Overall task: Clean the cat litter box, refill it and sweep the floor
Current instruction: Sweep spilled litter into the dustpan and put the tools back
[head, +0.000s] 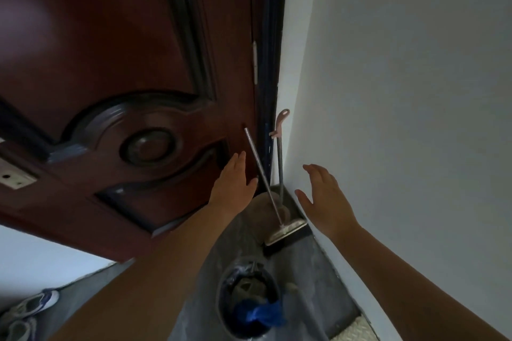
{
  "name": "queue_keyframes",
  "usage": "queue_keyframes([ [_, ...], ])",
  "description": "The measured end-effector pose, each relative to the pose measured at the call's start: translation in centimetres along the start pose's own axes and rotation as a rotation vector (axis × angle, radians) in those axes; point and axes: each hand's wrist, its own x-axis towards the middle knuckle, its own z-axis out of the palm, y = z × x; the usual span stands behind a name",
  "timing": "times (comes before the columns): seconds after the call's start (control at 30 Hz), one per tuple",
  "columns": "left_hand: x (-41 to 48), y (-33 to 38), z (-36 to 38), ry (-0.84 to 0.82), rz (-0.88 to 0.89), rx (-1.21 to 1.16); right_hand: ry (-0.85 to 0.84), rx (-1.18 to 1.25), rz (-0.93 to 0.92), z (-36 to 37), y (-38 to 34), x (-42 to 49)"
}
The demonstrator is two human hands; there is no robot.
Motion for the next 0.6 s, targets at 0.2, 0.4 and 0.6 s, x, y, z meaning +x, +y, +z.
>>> queue_keyframes([
  [0.2,11.1,-0.4,3.6,0.059,-0.157,-0.104,-0.114,0.027,-0.102,3.0,3.1,12.7],
  [0.4,21.4,-0.6,8.4,0.096,-0.219,-0.111,-0.094,-0.171,-0.309,4.5,7.9,24.0],
  [0.6,27.3,-4.5,10.8,0.031,-0.28,0.042,-0.156,-0.145,-0.361,8.7,9.9,29.6],
])
